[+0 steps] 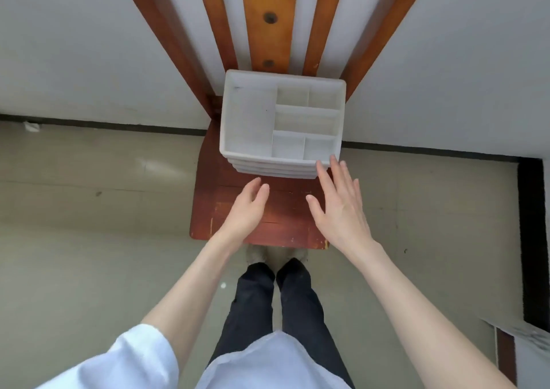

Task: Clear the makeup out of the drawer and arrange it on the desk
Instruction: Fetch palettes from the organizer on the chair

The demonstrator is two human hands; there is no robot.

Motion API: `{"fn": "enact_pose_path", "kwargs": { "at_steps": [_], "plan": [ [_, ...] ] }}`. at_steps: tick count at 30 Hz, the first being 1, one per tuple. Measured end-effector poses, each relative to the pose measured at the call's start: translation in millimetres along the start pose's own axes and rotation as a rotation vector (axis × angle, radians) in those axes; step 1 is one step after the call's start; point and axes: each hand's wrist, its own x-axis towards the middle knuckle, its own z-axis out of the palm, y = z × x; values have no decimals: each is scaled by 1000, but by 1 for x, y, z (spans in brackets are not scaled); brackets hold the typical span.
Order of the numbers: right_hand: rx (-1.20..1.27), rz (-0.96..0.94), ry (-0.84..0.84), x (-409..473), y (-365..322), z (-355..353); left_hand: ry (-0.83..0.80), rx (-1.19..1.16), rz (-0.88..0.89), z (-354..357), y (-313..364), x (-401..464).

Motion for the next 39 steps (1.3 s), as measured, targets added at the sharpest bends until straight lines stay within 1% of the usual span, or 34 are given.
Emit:
{"fn": "enact_pose_path", "kwargs": {
  "at_steps": [2,3,4,6,9,13,18,25,33,36,38,39],
  "plan": [
    [-21,-17,12,16,11,9,-26,-517,-230,10,-1,27],
    [-28,-20,10,22,16,13,-31,-753,-291,13,-1,40],
    [-33,-20,4,28,20,15,-28,-936,-316,16,0,52],
    [-42,-20,-16,36,28,19,-16,-1175,-307,20,7,70],
    [-62,-34,-36,40,35,26,-7,-1367,-297,29,12,80],
    [-60,-48,-45,42,38,31,13,-1407,-312,33,9,84],
    [-55,-32,-92,43,35,29,34,-1344,-326,35,-7,74],
    [-101,-40,-115,42,35,25,121,-1370,-452,43,-49,24],
    [-124,-30,-95,41,34,28,100,-1314,-526,45,-60,13],
    [-71,-40,-49,38,33,29,86,-1279,-545,39,-60,12],
    [5,-50,56,31,31,31,58,-1209,-546,33,-62,11],
    [54,-51,131,26,29,32,37,-1103,-560,31,-62,9]
  ]
}}
